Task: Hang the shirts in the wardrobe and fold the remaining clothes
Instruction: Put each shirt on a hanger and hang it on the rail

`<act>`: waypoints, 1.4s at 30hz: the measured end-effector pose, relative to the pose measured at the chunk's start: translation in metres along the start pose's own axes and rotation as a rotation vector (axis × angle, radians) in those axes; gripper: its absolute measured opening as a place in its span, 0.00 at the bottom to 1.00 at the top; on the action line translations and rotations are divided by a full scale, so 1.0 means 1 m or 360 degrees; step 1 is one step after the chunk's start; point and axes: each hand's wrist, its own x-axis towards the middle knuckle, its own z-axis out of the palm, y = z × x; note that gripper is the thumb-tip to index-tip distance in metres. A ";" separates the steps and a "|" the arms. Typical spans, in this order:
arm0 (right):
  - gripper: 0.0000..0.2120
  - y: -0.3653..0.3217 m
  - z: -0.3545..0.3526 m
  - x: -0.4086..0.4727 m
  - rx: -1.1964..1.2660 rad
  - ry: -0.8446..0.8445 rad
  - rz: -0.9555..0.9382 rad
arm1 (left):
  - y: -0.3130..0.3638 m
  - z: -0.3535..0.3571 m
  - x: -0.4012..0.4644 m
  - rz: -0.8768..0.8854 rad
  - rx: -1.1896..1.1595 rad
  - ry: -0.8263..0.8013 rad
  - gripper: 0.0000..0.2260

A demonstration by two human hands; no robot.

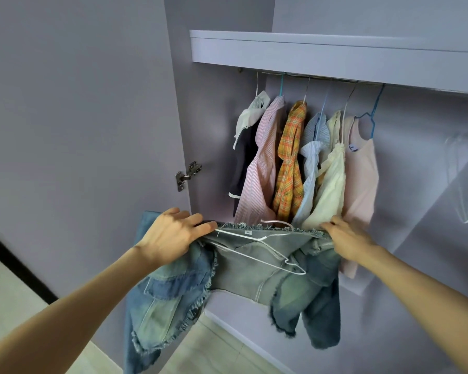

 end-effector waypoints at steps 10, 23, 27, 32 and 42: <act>0.13 -0.036 -0.003 -0.001 0.0346 0.0110 -0.0039 | 0.004 0.003 -0.007 -0.0635 -0.0023 0.0096 0.27; 0.08 -0.067 -0.035 -0.022 0.1019 0.0659 -0.0119 | 0.009 0.018 -0.018 -0.0731 -0.0339 0.0481 0.18; 0.21 -0.095 -0.066 -0.016 0.1229 0.0525 -0.0646 | 0.008 0.018 -0.020 -0.0675 -0.0380 0.0502 0.17; 0.08 -0.146 -0.075 -0.010 0.1622 0.0589 -0.0635 | 0.013 0.015 -0.021 -0.0671 -0.0633 0.0454 0.11; 0.09 -0.117 -0.067 -0.003 0.1675 0.0855 -0.0329 | -0.020 0.039 -0.039 -0.1302 -0.1170 -0.0299 0.20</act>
